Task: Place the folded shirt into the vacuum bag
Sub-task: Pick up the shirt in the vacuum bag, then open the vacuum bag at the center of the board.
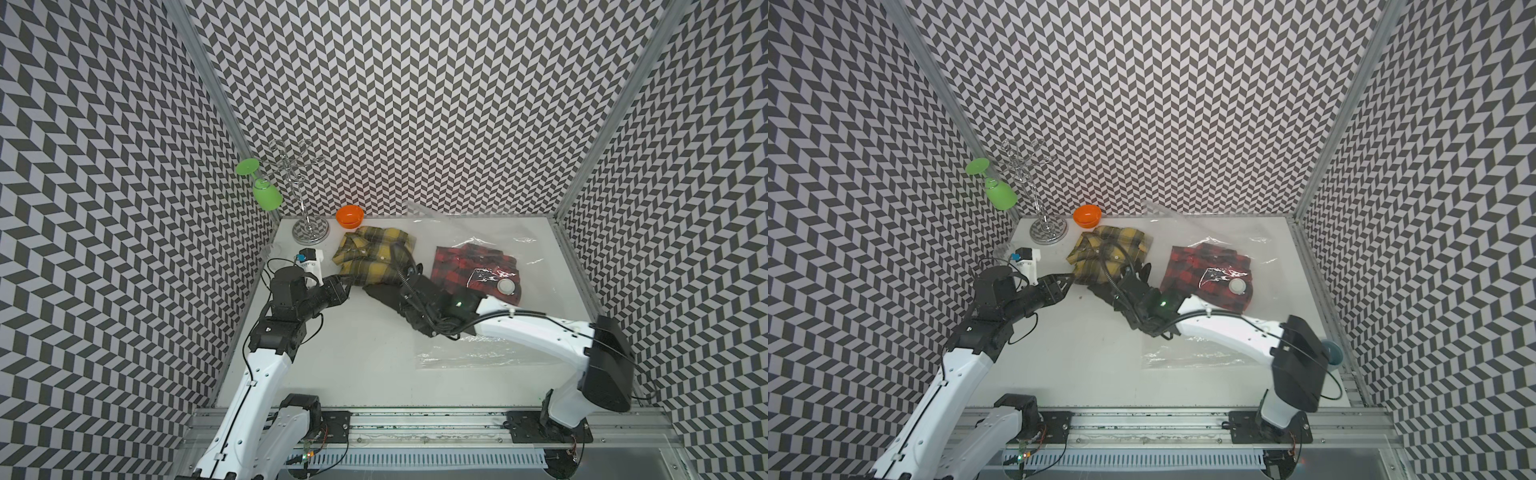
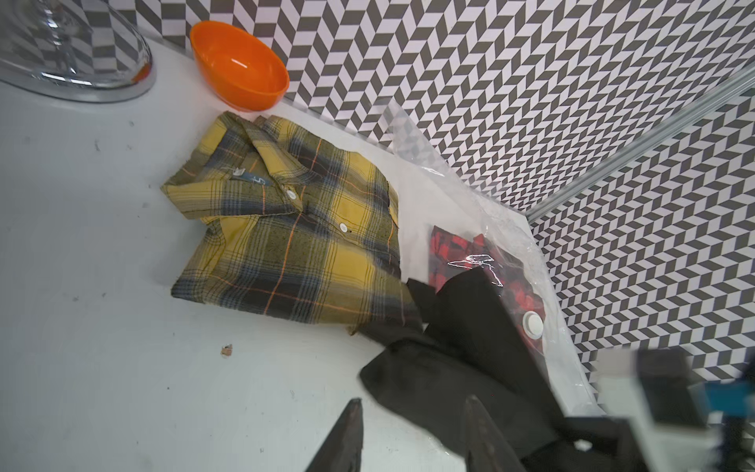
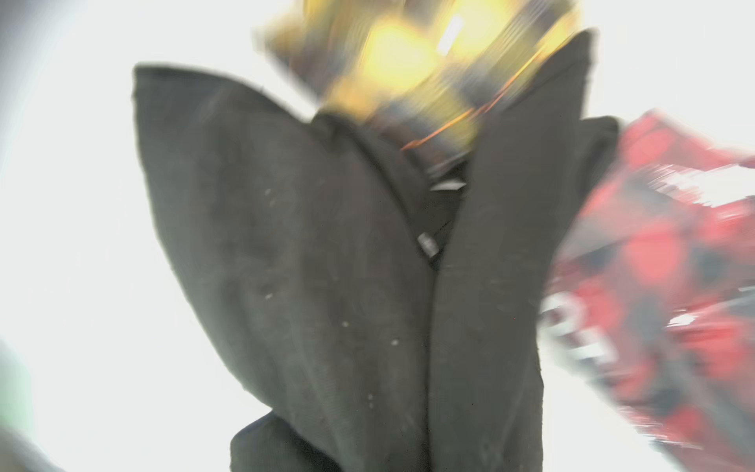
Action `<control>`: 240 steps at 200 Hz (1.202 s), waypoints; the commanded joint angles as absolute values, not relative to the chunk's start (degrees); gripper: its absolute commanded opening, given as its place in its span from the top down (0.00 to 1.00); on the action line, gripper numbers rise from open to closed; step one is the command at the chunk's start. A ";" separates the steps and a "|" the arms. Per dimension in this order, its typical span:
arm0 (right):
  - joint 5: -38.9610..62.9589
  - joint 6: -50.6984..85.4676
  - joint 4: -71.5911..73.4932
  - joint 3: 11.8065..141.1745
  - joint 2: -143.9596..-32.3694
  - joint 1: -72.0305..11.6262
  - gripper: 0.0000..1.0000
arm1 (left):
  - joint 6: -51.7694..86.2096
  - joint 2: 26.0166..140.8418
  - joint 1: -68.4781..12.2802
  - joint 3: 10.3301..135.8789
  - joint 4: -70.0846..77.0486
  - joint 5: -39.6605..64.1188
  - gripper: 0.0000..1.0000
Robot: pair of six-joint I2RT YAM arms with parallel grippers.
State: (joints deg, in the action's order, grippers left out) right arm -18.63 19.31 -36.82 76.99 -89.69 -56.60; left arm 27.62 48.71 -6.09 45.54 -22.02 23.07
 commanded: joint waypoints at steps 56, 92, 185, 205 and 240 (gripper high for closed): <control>-10.10 19.03 -35.87 75.31 -73.00 -34.31 1.00 | 17.09 65.17 -48.41 52.93 -19.95 -5.28 0.31; -5.83 19.51 -36.69 75.22 -71.43 -25.88 1.00 | 9.55 82.48 -64.00 57.35 -13.22 -8.76 0.21; 4.87 20.01 -36.53 70.84 -66.26 -13.87 1.00 | -6.80 108.89 -78.52 68.95 -8.72 -24.70 0.13; 6.17 20.04 -36.04 69.60 -65.70 -12.96 1.00 | -7.83 111.34 -78.62 70.85 -8.84 -26.45 0.14; 7.16 19.87 -35.60 68.29 -65.22 -11.81 1.00 | -9.75 113.55 -78.57 72.32 -8.87 -26.20 0.14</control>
